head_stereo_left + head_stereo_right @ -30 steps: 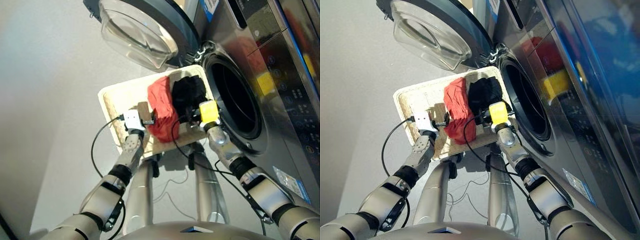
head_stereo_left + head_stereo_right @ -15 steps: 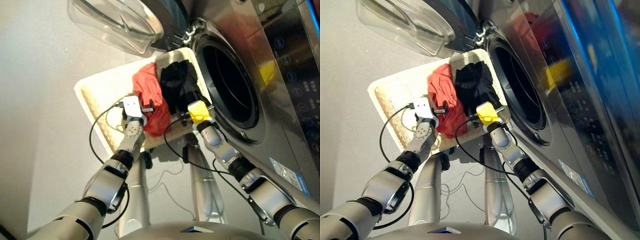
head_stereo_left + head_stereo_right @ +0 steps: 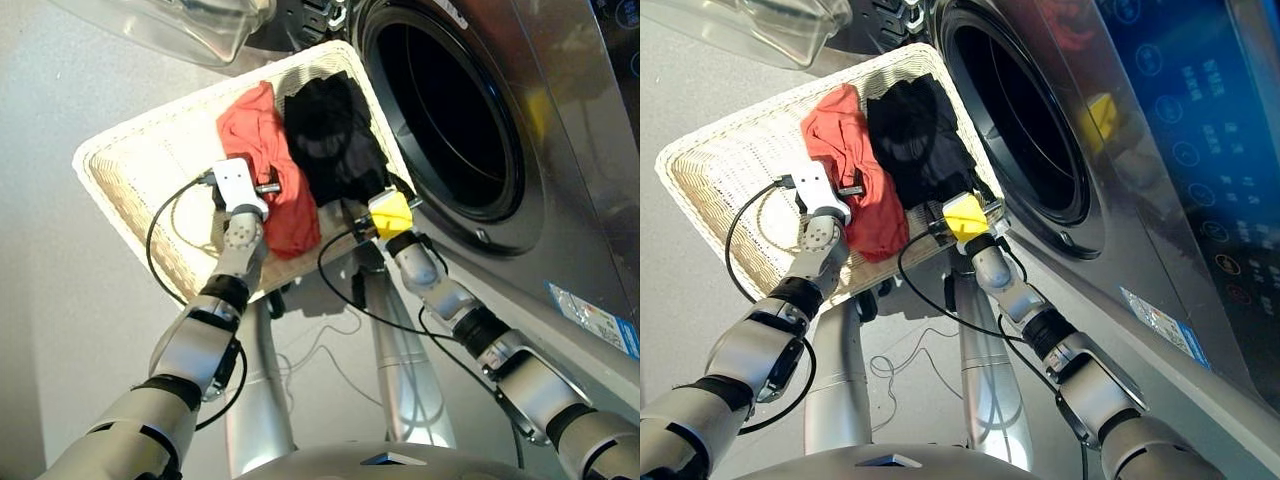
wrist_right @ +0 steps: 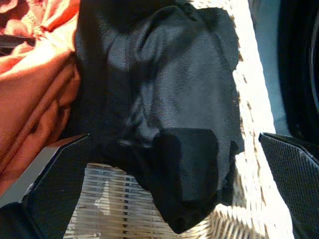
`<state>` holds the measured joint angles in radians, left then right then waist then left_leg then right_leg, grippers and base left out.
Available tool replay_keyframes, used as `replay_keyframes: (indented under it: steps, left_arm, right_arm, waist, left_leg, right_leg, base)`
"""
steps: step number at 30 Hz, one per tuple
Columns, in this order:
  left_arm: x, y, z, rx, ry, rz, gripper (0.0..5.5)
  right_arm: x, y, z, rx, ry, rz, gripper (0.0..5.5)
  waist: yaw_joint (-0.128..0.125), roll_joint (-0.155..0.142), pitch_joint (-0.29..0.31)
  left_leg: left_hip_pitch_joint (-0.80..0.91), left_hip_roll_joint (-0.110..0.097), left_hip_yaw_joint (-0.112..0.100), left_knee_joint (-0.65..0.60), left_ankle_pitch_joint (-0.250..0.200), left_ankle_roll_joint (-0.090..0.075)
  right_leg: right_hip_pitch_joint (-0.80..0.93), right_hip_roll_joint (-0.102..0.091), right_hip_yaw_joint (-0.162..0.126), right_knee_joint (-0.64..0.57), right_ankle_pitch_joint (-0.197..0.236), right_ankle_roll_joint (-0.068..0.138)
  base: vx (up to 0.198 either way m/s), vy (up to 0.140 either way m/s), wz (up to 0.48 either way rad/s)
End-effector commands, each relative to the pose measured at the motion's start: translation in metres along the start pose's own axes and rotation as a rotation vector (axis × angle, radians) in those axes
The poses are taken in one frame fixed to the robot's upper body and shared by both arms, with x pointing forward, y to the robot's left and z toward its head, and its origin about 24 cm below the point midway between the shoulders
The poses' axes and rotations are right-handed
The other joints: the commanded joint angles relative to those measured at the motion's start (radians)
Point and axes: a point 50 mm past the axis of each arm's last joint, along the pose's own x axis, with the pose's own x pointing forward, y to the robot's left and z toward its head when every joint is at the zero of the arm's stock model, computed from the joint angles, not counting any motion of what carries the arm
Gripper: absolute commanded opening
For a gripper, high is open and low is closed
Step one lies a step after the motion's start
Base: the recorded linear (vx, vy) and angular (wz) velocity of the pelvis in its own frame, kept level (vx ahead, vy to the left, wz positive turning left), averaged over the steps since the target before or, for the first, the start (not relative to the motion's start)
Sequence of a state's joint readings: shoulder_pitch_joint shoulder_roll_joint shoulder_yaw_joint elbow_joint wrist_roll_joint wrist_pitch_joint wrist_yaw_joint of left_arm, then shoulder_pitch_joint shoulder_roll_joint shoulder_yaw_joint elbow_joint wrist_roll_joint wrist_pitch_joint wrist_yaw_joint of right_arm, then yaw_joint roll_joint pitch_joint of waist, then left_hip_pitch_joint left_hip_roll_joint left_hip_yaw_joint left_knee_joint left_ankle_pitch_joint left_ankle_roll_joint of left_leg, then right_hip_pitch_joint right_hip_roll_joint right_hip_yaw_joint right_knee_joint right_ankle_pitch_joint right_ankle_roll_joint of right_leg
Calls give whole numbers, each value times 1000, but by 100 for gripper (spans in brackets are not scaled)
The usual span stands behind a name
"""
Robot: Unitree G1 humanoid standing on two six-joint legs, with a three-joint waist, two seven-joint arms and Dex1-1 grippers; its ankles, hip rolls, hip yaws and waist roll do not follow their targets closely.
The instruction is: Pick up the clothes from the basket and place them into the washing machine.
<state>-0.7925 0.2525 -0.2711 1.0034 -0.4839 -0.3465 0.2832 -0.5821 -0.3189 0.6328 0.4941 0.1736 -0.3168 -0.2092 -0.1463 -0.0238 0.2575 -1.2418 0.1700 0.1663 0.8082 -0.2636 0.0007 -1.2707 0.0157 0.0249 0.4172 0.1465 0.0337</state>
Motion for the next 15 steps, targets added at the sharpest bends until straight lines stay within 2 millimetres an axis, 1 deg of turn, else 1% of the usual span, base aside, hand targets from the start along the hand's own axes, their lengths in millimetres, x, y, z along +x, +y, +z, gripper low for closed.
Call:
replay_keyframes:
  steps: [1, 2, 3, 7, 10, 12, 14, 15]
  left_arm:
    - [0, 11, 2, 202, -56, 15, 550]
    - [-1, 11, 3, 178, -69, 24, 550]
    - [-4, 11, -2, 140, -56, 33, 550]
    - [-12, 2, -8, 94, -59, -23, 550]
    - [-16, 3, -11, 28, -54, -4, 550]
    - [-21, 1, -16, -41, -49, 16, 550]
    - [-29, -1, -22, -100, -46, 25, 550]
    - [-33, -3, -26, -115, -40, 23, 550]
  right_arm:
    - [5, 17, 40, 87, -213, 46, 550]
    - [5, 18, 39, 85, -209, 48, 550]
    - [4, 20, 38, 86, -204, 50, 550]
    - [2, 24, 34, 75, -192, 74, 550]
    - [2, 26, 30, 64, -176, 77, 550]
    - [1, 27, 27, 52, -164, 72, 550]
    - [-2, 26, 20, 41, -137, 67, 550]
    - [-4, 27, 18, 41, -130, 66, 550]
  waist:
    - [-6, 12, -28]
    - [-4, 13, -30]
    - [-2, 15, -32]
    - [0, 20, -35]
    - [8, 22, -34]
    - [13, 25, -35]
    - [22, 29, -38]
    - [24, 31, -40]
  left_leg:
    - [-25, -16, -44, 4, 11, 8]
    - [-22, -18, -42, -4, 12, 9]
    - [-17, -20, -41, -13, 15, 8]
    - [6, -32, -32, -60, 24, 8]
    - [19, -39, -26, -87, 32, 10]
    - [30, -47, -27, -108, 40, 10]
    - [44, -56, -28, -139, 52, 8]
    - [52, -61, -29, -152, 58, 9]
  right_leg:
    - [12, 19, -64, 114, -133, 11]
    - [13, 17, -63, 108, -131, 12]
    - [15, 14, -62, 101, -130, 12]
    - [23, 4, -53, 77, -121, 15]
    - [32, -4, -51, 54, -114, 17]
    - [42, -11, -52, 44, -108, 20]
    - [53, -24, -54, 29, -106, 21]
    - [58, -27, -53, 24, -104, 22]
  base:
    - [0, 0, 0]
    - [0, 0, 0]
    - [0, 0, 0]
    - [0, 0, 0]
    - [0, 0, 0]
    - [0, 0, 0]
    - [0, 0, 0]
    - [14, -15, 205]
